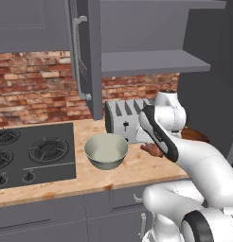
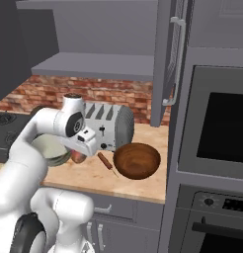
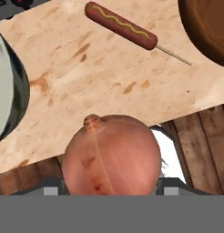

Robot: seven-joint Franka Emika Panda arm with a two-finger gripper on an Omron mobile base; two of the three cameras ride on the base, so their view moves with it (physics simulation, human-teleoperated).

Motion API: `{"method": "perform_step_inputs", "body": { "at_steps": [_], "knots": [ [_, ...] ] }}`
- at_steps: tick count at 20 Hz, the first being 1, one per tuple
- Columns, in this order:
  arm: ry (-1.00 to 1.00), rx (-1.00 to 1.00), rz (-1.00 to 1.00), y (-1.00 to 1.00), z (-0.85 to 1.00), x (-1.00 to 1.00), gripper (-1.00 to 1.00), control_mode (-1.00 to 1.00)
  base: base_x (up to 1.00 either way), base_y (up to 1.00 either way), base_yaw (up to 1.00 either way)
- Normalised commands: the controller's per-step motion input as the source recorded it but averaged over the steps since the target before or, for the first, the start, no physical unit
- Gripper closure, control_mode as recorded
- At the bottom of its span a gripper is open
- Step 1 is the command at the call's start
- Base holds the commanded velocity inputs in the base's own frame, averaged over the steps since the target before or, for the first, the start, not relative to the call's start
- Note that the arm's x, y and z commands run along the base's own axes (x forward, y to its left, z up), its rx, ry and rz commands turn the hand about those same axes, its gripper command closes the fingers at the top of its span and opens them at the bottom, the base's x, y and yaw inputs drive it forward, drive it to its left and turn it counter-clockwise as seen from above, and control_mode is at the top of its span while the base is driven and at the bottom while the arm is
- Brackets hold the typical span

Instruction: Pick both bowls and place them on the counter. Then place the hot dog in one bowl and place the onion in the other bowl.

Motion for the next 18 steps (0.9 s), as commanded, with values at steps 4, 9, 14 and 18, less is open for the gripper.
{"method": "perform_step_inputs", "body": {
  "at_steps": [4, 9, 14, 18],
  "knots": [
    [-0.15, 0.00, 0.00, 0.27, 0.39, -0.05, 1.00, -1.00, 0.00, 0.00, 0.00],
    [-0.14, 0.00, 0.01, 0.33, 0.37, -0.01, 1.00, -1.00, 0.00, 0.00, 0.00],
    [-0.05, 0.01, 0.01, 0.36, 0.26, 0.05, 1.00, -1.00, 0.00, 0.00, 0.00],
    [0.00, 0.01, 0.01, 0.34, 0.25, 0.29, 1.00, -1.00, 0.00, 0.00, 0.00]
  ]
}}
